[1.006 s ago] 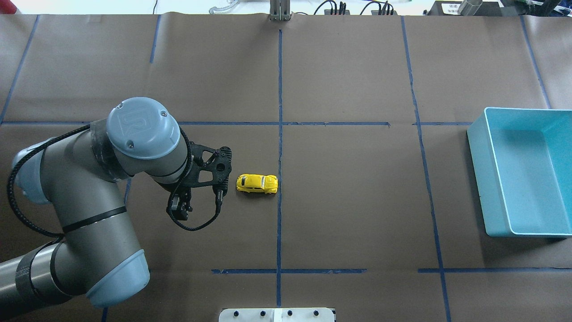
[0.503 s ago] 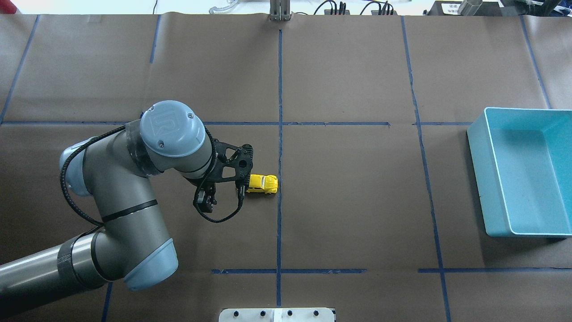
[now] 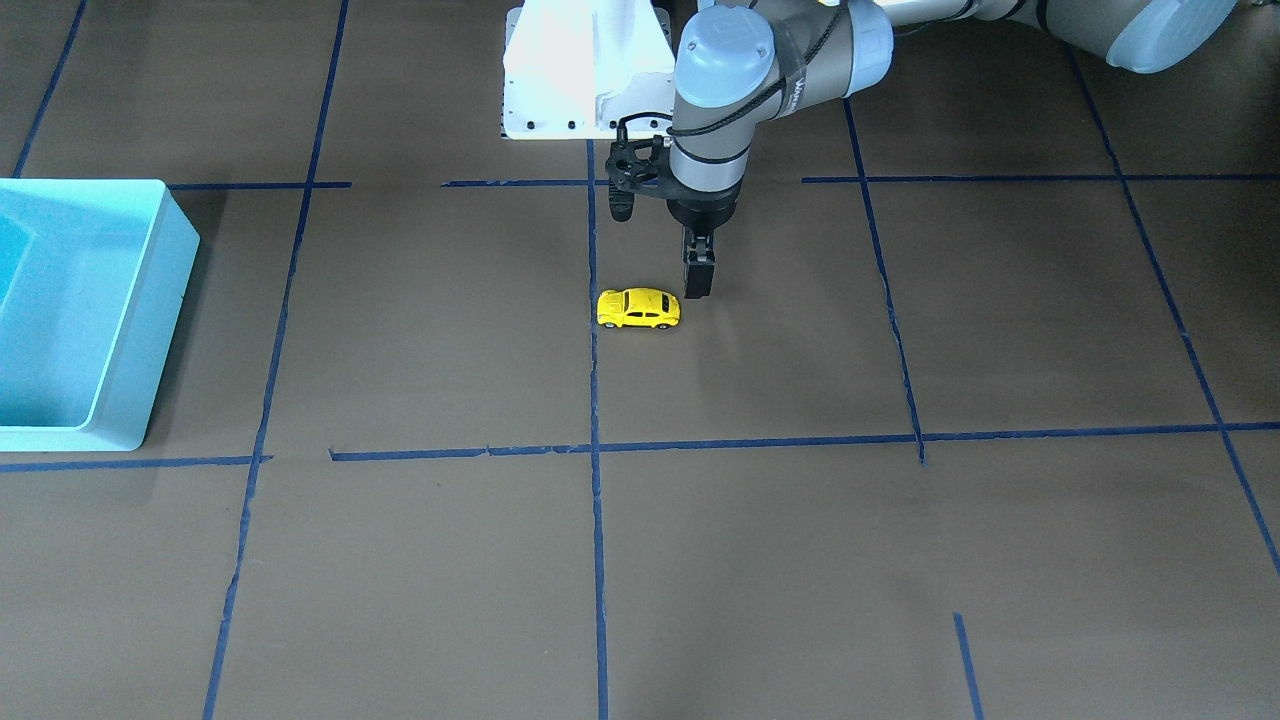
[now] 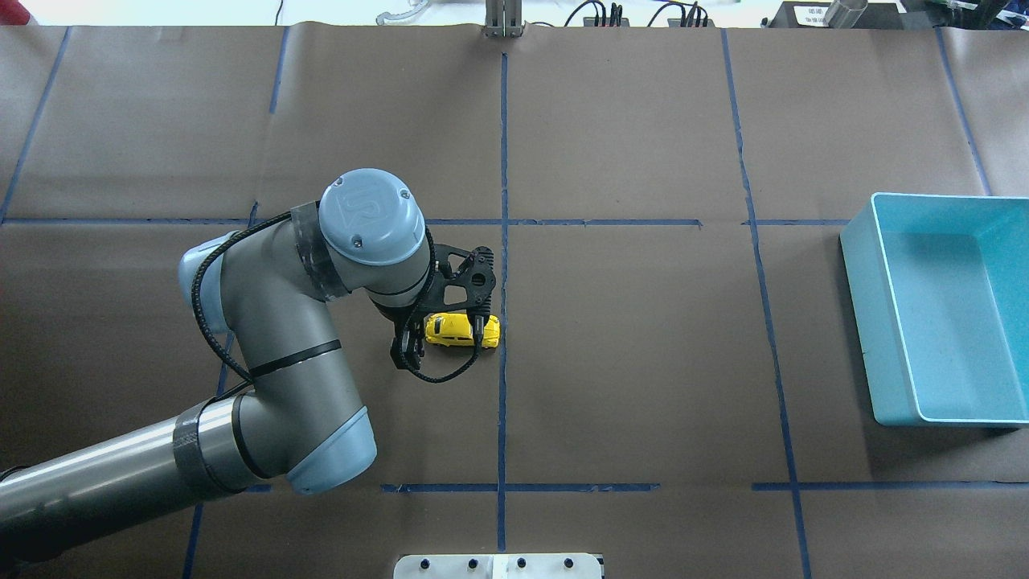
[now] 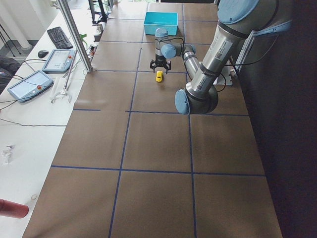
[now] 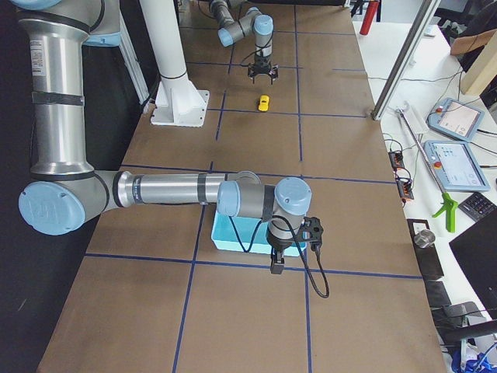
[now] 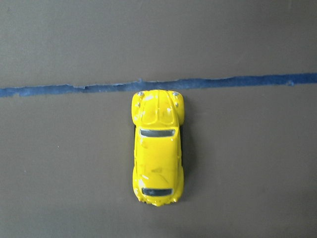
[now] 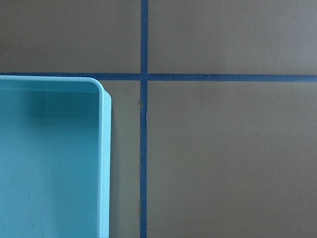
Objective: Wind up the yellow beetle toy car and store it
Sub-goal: 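Lower the left gripper onto the yellow car and close on it, then press the held car down against the table with the left gripper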
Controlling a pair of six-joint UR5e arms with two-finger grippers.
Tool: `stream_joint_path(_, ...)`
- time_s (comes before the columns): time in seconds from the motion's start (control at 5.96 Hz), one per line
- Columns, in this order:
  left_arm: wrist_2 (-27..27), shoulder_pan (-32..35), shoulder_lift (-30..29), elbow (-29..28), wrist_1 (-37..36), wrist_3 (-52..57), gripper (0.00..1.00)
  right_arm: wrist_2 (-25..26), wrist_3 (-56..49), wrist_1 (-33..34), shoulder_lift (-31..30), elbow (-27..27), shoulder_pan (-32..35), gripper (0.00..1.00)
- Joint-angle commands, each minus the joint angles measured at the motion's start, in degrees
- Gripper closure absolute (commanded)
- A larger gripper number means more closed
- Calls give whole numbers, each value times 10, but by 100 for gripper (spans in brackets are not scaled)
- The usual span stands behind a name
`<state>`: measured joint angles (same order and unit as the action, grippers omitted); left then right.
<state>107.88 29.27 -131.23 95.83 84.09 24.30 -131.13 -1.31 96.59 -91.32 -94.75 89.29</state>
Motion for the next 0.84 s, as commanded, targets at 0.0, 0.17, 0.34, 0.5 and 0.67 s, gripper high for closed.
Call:
stream_joint_path(0.0, 0, 0, -44, -66, 17, 3, 0, 0, 0, 0, 0, 0, 0, 0)
stream_joint_path(0.17, 0, -2, -60, -92, 19, 3, 0, 0, 0, 0, 0, 0, 0, 0)
stream_joint_path(0.34, 0, -10, -65, -109, 35, -1, 0, 0, 0, 0, 0, 0, 0, 0)
stream_joint_path(0.5, 0, -14, -72, -126, 45, -4, 0, 0, 0, 0, 0, 0, 0, 0)
stream_joint_path(0.67, 0, -19, -73, -128, 46, -4, 0, 0, 1, 0, 0, 0, 0, 0)
